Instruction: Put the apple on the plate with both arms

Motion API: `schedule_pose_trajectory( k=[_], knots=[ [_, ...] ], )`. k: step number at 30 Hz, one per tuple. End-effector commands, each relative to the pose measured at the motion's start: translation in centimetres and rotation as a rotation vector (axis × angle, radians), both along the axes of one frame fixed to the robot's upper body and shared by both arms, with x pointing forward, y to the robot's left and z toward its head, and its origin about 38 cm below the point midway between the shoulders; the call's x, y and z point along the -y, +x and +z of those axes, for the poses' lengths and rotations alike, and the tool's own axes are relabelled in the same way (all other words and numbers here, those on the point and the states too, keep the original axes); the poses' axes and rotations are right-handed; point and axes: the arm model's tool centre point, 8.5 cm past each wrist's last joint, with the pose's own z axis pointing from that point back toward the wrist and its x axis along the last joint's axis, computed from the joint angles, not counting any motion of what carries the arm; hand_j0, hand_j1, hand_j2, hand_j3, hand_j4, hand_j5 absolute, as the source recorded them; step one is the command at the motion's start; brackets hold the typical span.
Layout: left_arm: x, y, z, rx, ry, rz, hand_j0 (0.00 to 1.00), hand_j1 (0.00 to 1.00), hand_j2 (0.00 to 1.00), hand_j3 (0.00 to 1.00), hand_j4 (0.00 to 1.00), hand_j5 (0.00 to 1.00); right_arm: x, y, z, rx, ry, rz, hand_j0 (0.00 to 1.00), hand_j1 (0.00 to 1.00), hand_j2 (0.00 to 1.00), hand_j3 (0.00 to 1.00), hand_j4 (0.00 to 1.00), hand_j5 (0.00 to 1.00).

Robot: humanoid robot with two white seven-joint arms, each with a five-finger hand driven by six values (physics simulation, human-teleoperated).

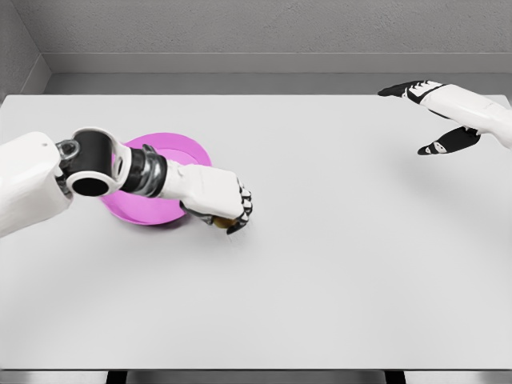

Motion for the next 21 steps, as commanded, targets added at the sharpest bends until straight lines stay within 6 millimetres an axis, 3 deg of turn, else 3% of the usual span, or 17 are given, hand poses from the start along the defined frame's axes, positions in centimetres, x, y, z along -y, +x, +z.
schedule_pose_trajectory(
  k=[1,5,8,13,16,17,21],
  knots=[
    [-2.1,1.7,1.5,0.025,-0.025,0.077,0.37,0.37,0.37,0.37,0.37,0.37,0.0,0.0,0.1,-0.001,0.006,-0.002,1.0,1.0,1.0,1.0,1.0,1.0],
    [-5.4,4.5,2.2,0.038,-0.032,0.203,0.37,0.37,0.37,0.37,0.37,0.37,0.0,0.0,0.1,-0.001,0.008,-0.002,1.0,1.0,1.0,1.0,1.0,1.0],
    [-8.5,6.5,1.4,0.019,-0.013,0.307,0.37,0.37,0.37,0.37,0.37,0.37,0.0,0.0,0.1,-0.001,0.008,-0.002,1.0,1.0,1.0,1.0,1.0,1.0],
    [-9.5,7.0,0.9,0.01,0.002,0.342,0.4,0.4,0.4,0.4,0.4,0.4,0.0,0.0,0.1,-0.001,0.008,-0.002,1.0,1.0,1.0,1.0,1.0,1.0],
    [-9.6,7.0,0.8,0.007,0.0,0.345,0.6,0.6,0.6,0.6,0.6,0.6,0.0,0.0,0.1,-0.001,0.008,-0.002,1.0,1.0,1.0,1.0,1.0,1.0],
    [-9.5,7.0,0.8,0.005,-0.003,0.347,0.73,0.73,0.73,0.73,0.73,0.73,0.0,0.0,0.1,-0.001,0.008,-0.002,1.0,1.0,1.0,1.0,1.0,1.0],
    [-9.7,7.0,0.8,0.002,-0.005,0.353,0.91,0.91,0.91,0.91,0.91,0.91,0.0,0.0,0.1,-0.001,0.008,-0.002,1.0,1.0,1.0,1.0,1.0,1.0]
  ],
)
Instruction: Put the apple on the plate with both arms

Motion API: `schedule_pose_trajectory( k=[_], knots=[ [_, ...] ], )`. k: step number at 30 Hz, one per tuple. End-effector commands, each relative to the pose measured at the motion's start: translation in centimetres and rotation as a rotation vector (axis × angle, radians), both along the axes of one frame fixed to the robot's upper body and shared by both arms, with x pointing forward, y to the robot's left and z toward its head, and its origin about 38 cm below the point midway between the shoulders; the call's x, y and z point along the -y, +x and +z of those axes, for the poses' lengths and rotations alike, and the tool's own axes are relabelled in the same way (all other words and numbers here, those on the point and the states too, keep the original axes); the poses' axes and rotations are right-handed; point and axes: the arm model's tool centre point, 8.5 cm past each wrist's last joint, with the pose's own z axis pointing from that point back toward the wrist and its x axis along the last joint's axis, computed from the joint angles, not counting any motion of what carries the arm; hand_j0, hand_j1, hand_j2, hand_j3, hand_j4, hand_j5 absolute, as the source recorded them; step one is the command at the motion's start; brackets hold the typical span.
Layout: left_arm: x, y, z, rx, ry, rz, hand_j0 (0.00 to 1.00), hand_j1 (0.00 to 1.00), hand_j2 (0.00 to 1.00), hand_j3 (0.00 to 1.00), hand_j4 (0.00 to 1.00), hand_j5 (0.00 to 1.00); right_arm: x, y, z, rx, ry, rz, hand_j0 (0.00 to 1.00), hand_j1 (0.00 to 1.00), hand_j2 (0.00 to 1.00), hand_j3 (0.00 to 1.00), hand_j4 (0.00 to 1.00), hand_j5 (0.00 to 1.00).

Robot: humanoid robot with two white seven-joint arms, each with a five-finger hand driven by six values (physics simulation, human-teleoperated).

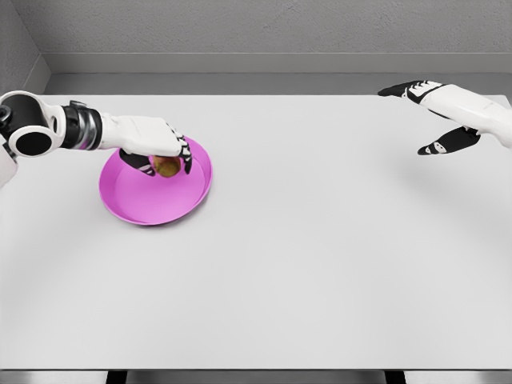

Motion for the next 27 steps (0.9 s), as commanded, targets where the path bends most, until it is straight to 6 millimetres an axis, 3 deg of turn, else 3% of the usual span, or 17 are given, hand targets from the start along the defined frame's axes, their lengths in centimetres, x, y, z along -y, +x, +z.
schedule_pose_trajectory(
  k=[1,8,11,12,13,16,18,20,27],
  knots=[
    [-0.1,0.1,0.1,-0.001,-0.006,0.009,0.93,0.93,0.93,0.93,0.93,0.93,0.1,0.0,0.1,-0.001,0.007,-0.002,1.0,1.0,1.0,1.0,1.0,1.0],
    [-0.2,0.0,0.1,-0.003,-0.009,0.006,1.0,1.0,1.0,1.0,1.0,1.0,0.0,0.0,0.0,-0.002,0.007,-0.002,1.0,1.0,1.0,1.0,1.0,1.0],
    [-0.4,-1.2,1.8,-0.062,-0.153,-0.043,1.0,1.0,1.0,1.0,1.0,1.0,0.0,0.0,0.0,-0.002,0.007,-0.002,1.0,1.0,1.0,1.0,1.0,1.0],
    [0.6,-1.7,2.5,-0.093,-0.232,-0.067,1.0,1.0,1.0,1.0,1.0,1.0,0.0,0.0,0.0,-0.002,0.007,-0.002,1.0,1.0,1.0,1.0,1.0,1.0],
    [3.2,-3.5,3.8,-0.093,-0.275,-0.166,1.0,1.0,1.0,1.0,1.0,1.0,0.0,0.0,0.0,-0.002,0.008,-0.001,1.0,1.0,1.0,1.0,1.0,1.0],
    [9.7,-10.3,6.6,-0.05,-0.305,-0.47,1.0,1.0,1.0,1.0,1.0,1.0,0.0,0.0,0.0,-0.002,0.007,-0.002,1.0,1.0,1.0,1.0,1.0,1.0],
    [12.4,-11.8,7.0,-0.051,-0.34,-0.557,1.0,1.0,1.0,1.0,1.0,1.0,0.0,0.0,0.0,-0.002,0.008,-0.001,1.0,1.0,1.0,1.0,1.0,1.0],
    [13.8,-12.2,6.8,-0.064,-0.364,-0.589,1.0,1.0,1.0,1.0,1.0,1.0,0.0,0.0,0.0,-0.002,0.007,-0.002,1.0,1.0,1.0,1.0,1.0,1.0],
    [13.3,-12.0,6.7,-0.063,-0.357,-0.574,1.0,1.0,1.0,1.0,1.0,1.0,0.0,-0.1,-0.2,-0.005,0.007,-0.002,1.0,1.0,1.0,1.0,1.0,1.0]
  ],
)
